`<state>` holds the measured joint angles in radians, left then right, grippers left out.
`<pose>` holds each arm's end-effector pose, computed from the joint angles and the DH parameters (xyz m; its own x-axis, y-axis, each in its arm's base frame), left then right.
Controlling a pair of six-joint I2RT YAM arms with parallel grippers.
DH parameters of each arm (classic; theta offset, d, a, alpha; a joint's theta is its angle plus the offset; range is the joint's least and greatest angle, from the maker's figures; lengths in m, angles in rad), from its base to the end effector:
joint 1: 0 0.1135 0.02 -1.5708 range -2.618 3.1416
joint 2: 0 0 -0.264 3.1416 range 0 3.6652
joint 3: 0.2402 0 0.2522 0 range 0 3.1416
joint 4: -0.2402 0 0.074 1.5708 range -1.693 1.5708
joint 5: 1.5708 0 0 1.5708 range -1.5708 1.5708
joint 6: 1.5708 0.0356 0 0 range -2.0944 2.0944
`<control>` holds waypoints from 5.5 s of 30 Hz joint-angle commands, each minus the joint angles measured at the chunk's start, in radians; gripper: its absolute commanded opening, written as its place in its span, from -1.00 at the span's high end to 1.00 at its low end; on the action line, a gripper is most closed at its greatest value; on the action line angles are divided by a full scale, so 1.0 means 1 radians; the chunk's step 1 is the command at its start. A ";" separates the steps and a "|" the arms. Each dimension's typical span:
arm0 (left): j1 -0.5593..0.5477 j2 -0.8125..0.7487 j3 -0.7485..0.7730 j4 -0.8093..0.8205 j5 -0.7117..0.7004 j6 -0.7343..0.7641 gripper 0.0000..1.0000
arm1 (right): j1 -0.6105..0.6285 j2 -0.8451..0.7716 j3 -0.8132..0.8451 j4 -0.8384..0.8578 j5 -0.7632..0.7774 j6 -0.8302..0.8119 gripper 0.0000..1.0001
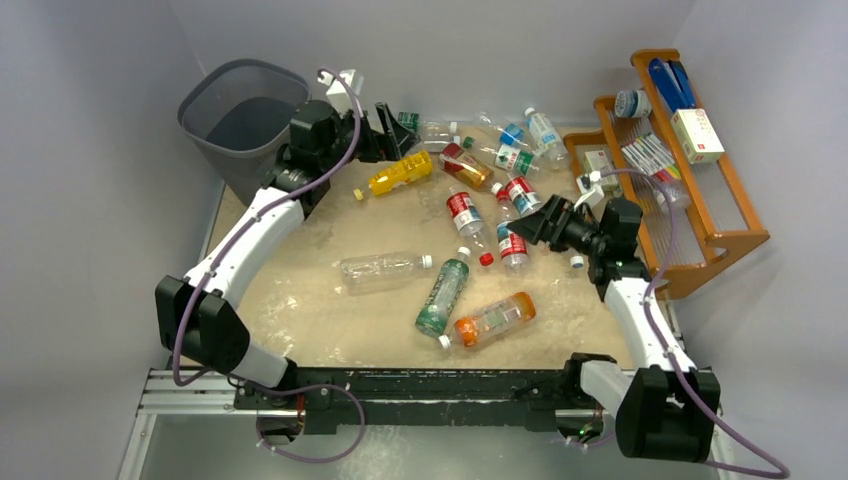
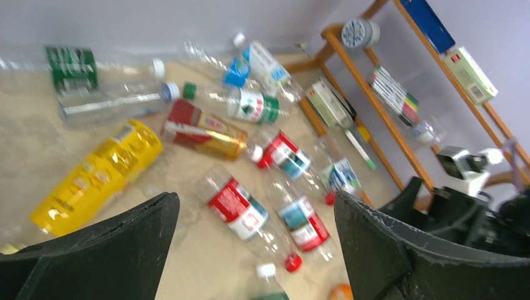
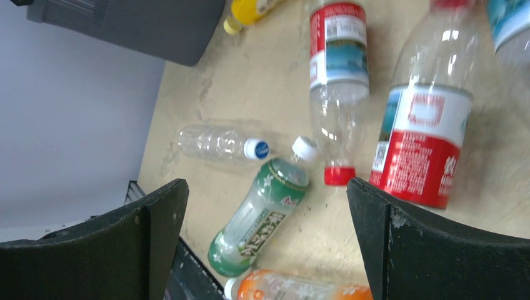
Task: Put the plastic bottles in the bin
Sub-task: Pick up the plastic bottle at the center of the board, then place the plastic bottle in the trash bin.
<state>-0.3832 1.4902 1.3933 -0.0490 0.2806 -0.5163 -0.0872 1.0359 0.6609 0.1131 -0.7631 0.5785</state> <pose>0.3260 -0.1420 0.3969 -0.4201 -0.3421 -0.8405 0.4669 0.7128 -0.5234 0.2329 0.0043 0.2809 -0.5452 0.4443 -0.7109 -0.3631 0.6392 0.6780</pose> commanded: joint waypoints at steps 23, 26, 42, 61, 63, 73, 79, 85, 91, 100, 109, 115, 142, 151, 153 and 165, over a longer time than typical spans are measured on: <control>0.027 -0.189 -0.391 -0.088 -0.079 -0.130 -0.88 | -0.001 -0.206 -0.109 -0.212 0.124 -0.115 -1.00; 0.027 -0.136 -0.400 -0.080 -0.006 -0.145 -0.88 | -0.001 -0.183 -0.098 -0.219 0.167 -0.135 -1.00; 0.027 0.008 -0.442 -0.004 0.154 -0.259 -0.88 | 0.104 0.121 0.095 -0.221 0.475 -0.219 -0.83; 0.026 -0.020 -0.465 0.010 0.092 -0.300 -0.88 | 0.232 0.374 0.161 -0.211 0.613 -0.257 -0.65; 0.028 -0.006 -0.441 -0.045 0.079 -0.290 -0.88 | 0.242 0.388 0.158 -0.194 0.612 -0.253 -0.63; 0.055 -0.017 -0.489 0.054 0.187 -0.327 -0.88 | 0.292 0.448 0.160 -0.186 0.671 -0.246 -0.33; 0.046 -0.035 -0.447 -0.035 0.161 -0.283 -0.88 | 0.297 0.455 0.182 -0.203 0.668 -0.249 0.01; 0.034 -0.108 -0.504 0.111 0.183 -0.365 -0.88 | 0.303 0.334 0.252 -0.283 0.661 -0.262 0.16; 0.027 -0.105 -0.507 0.264 0.291 -0.490 -0.88 | 0.339 0.222 0.343 -0.347 0.555 -0.275 0.16; -0.015 -0.144 -0.496 0.300 0.226 -0.507 -0.88 | 0.516 0.246 0.425 -0.306 0.409 -0.236 0.14; -0.021 -0.152 -0.511 0.291 0.199 -0.495 -0.87 | 0.660 0.304 0.497 -0.280 0.440 -0.192 0.14; -0.021 -0.151 -0.516 0.288 0.157 -0.495 -0.85 | 0.738 0.326 0.530 -0.283 0.473 -0.175 0.15; 0.028 -0.084 -0.266 0.022 0.120 -0.359 0.05 | 0.794 0.286 0.568 -0.368 0.646 -0.163 -1.00; 0.240 -0.012 0.021 -0.146 0.141 -0.278 0.05 | 0.790 0.176 0.543 -0.510 0.836 -0.146 -1.00; 0.301 0.019 0.111 -0.183 0.139 -0.265 0.04 | 0.789 0.180 0.531 -0.512 0.853 -0.143 -1.00; 0.627 0.118 0.347 -0.034 0.156 -0.480 0.02 | 0.748 0.256 0.470 -0.455 0.837 -0.129 -1.00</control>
<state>0.1715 1.5894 1.6547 -0.1810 0.4290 -0.9066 0.6895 1.2804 1.1378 -0.3721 0.0616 0.4419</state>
